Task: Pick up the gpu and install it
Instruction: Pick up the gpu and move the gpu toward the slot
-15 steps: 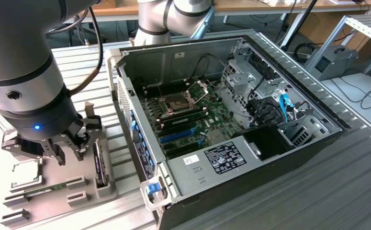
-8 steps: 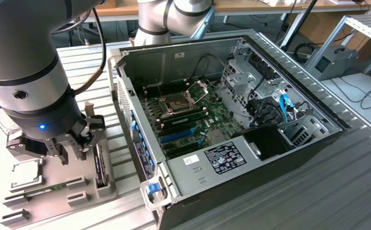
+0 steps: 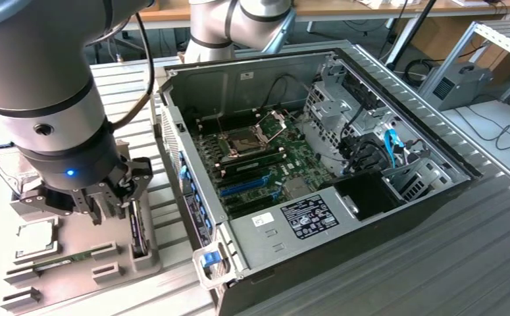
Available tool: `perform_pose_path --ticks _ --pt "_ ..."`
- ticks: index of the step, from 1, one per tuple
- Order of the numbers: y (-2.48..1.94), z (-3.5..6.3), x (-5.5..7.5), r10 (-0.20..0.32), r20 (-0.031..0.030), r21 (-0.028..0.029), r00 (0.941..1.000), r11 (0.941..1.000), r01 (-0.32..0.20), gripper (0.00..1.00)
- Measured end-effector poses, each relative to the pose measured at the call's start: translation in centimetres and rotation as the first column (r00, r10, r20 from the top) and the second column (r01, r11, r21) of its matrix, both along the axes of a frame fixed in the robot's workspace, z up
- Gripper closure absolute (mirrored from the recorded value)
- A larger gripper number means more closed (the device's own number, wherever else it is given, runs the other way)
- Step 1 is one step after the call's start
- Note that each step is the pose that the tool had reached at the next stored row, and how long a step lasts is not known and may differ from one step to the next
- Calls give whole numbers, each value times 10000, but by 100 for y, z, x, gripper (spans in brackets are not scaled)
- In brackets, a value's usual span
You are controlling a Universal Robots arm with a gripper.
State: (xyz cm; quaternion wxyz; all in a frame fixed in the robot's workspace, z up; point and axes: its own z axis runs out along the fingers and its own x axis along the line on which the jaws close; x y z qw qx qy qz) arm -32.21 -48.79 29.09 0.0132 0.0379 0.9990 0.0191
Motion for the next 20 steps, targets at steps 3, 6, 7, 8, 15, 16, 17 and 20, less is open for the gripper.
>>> perform_pose_path --ticks 3,6,7,8,15,16,17,20 --pt "0 -16 55 1 0 -10 10000 10000 -1 64" --pt "0 -28 118 0 0 -19 10000 10000 0 64" --pt "0 -30 135 0 -1 -20 10000 10000 0 64" --pt "0 -32 154 -1 -1 -22 10000 10000 1 64" --pt "29 -78 281 -1 -15 -50 10000 10000 1 64" --pt "41 -87 284 0 -16 -56 10000 10000 0 64" --pt "54 -95 288 0 -16 -60 10000 10000 0 64" --pt "106 -121 295 1 -18 -70 10000 10000 -1 64"
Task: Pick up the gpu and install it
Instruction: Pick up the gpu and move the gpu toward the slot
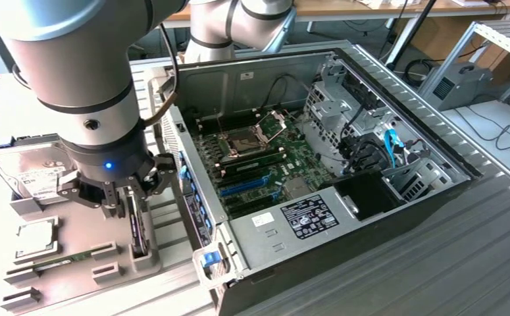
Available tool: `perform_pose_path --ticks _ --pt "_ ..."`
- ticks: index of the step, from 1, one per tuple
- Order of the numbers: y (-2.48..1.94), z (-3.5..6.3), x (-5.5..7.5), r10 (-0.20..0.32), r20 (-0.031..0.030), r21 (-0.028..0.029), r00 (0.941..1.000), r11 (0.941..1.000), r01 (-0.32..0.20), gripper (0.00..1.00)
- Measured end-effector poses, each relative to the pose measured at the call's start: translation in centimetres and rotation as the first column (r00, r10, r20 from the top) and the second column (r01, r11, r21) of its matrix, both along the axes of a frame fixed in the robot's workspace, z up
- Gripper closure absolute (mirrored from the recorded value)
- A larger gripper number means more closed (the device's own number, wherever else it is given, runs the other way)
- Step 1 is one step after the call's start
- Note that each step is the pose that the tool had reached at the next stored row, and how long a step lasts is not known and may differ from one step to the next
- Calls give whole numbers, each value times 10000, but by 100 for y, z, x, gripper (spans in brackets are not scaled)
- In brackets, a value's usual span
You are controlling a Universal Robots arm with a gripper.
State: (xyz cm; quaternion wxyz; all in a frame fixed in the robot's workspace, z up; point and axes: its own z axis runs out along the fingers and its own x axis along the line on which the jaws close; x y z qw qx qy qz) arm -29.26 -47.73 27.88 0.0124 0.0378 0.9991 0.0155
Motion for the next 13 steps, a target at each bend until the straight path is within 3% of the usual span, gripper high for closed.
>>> perform_pose_path --ticks 7,13 --pt "115 -74 12 0 -3 -22 10000 10000 0 64" --pt "183 -131 12 0 -2 -25 10000 10000 0 64"
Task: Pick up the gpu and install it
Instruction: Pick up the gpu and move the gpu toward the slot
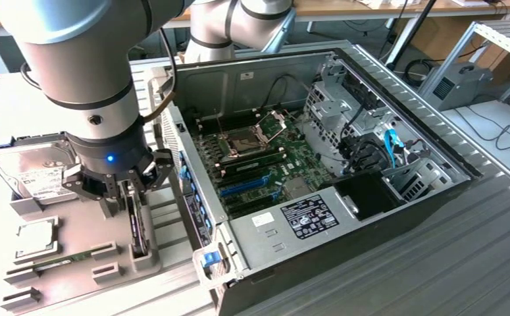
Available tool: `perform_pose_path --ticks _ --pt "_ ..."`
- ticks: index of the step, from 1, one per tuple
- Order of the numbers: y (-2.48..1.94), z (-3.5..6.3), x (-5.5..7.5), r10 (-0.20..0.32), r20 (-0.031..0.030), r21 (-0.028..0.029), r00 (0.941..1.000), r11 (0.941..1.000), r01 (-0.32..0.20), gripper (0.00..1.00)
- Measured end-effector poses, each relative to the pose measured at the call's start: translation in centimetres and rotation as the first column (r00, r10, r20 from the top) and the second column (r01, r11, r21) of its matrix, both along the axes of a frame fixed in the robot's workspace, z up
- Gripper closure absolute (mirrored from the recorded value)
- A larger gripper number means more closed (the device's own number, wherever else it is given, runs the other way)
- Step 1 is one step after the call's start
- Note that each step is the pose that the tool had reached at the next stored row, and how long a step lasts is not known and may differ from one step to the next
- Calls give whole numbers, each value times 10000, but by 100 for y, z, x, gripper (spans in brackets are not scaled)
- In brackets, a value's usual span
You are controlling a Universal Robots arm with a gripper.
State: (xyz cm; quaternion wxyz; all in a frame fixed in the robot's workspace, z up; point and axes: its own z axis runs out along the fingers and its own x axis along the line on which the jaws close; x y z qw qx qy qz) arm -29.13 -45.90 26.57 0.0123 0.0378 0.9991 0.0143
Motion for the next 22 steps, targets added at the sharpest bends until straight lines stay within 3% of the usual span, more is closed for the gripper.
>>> perform_pose_path --ticks 7,17,22 --pt "23 -71 0 -2 -1 -2 10000 10000 2 64" --pt "24 -177 -1 -3 0 -3 10000 10000 3 64" --pt "24 -185 -1 -2 0 -2 10000 10000 2 64"
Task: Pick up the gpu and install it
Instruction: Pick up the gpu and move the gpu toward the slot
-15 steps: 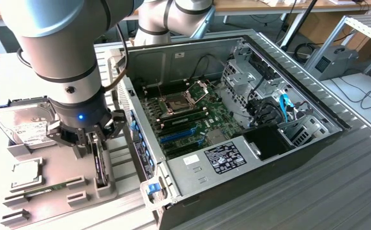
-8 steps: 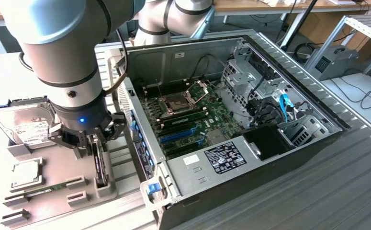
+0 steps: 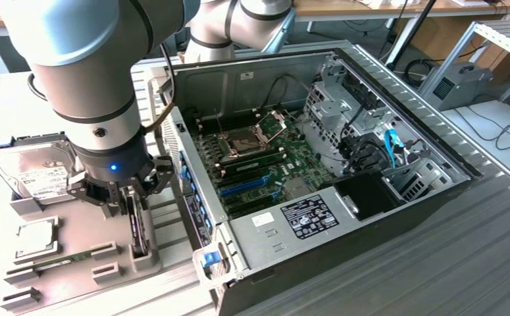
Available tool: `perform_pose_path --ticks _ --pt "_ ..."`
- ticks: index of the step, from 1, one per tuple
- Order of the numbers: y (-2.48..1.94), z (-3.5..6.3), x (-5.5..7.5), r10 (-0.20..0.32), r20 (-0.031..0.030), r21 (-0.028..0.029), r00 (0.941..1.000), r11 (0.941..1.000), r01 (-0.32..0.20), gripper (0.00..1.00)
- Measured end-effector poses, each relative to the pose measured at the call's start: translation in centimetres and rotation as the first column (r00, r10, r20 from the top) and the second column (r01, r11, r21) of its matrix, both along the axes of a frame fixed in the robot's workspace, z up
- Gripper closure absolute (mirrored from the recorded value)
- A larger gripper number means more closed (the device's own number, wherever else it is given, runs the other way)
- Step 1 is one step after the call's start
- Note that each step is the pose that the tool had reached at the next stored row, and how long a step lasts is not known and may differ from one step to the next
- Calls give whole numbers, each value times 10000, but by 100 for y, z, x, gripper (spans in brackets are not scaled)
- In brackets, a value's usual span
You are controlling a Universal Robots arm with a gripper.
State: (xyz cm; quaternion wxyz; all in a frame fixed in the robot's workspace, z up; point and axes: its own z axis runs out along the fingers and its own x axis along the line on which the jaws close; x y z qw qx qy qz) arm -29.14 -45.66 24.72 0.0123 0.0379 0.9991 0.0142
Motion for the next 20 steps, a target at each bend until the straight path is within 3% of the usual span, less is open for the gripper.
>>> perform_pose_path --ticks 6,7,9,20 --pt "0 0 0 0 -1 0 10000 10000 0 64" --pt "0 0 0 0 -1 0 10000 10000 0 72" --pt "0 0 0 0 0 0 10000 10000 0 74" --pt "0 0 0 -1 0 0 10000 10000 1 74"
